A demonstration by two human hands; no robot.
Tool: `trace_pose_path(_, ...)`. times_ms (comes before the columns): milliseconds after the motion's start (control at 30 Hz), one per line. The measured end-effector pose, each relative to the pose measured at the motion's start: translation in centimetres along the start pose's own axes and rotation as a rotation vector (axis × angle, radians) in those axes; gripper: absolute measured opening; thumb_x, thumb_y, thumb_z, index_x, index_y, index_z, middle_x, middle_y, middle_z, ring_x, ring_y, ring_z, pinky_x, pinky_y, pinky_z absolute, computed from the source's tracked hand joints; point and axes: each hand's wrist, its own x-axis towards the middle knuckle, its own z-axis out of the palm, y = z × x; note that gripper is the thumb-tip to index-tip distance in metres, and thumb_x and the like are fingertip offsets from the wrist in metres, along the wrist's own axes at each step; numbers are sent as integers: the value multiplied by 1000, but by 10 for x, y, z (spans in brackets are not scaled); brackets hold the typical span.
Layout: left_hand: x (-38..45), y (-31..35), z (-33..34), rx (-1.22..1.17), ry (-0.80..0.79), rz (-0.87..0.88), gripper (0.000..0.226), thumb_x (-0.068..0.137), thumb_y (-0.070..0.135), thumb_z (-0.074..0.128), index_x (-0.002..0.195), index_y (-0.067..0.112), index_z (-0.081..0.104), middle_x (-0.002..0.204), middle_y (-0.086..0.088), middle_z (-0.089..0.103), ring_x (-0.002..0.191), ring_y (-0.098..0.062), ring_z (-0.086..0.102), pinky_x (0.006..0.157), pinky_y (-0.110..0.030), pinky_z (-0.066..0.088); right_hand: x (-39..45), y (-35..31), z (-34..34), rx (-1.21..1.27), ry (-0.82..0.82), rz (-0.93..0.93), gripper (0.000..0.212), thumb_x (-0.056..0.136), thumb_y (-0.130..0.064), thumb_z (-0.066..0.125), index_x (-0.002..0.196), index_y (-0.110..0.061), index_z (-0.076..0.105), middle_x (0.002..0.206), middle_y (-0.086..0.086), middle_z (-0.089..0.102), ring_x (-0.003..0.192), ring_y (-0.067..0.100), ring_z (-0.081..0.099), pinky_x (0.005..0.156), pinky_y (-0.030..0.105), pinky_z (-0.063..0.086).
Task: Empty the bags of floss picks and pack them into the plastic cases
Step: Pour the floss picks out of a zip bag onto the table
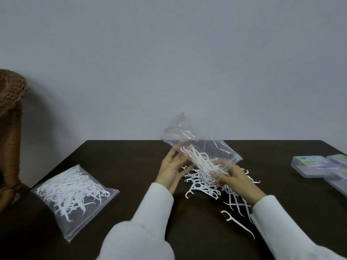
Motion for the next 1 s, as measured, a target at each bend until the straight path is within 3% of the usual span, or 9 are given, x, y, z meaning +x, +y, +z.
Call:
trace_pose_path(100,1,-1,0,23,12,-2,48,81,1,60,126,17,54,111,-4,66,100,-18,64,78,-30,57,1,1,-1,-11,10,-21,24,86,-10,61,109,-5,56,94,17,64,58,9,59,56,18,50)
trace_pose_path(233,2,-4,-1,50,78,-11,48,82,-10,59,125,10,54,103,-6,67,90,-14,67,75,-25,57,-2,-4,-1,22,33,-86,17,88,-5,58,105,-3,60,85,8,66,55,13,61,53,22,51)
trace_pose_path(433,2,-6,-5,54,223,-11,41,82,-9,61,118,9,55,101,-9,66,88,-15,65,75,-25,57,-4,-7,1,38,144,-112,15,84,-5,63,99,-5,62,94,14,66,65,26,71,58,24,57)
trace_pose_path(633,5,-3,-13,-1,315,28,46,84,-7,59,127,3,49,103,-5,68,90,-13,65,74,-24,56,-5,-8,-9,-40,307,-152,11,81,-10,69,92,-11,67,76,4,70,58,15,68,57,17,53)
trace_pose_path(1000,9,7,-29,-144,413,66,40,85,-8,56,125,-2,50,97,-6,67,95,-18,62,75,-26,57,-2,-1,-16,-53,372,-96,11,83,-12,68,94,-12,68,80,5,72,62,13,69,57,13,51)
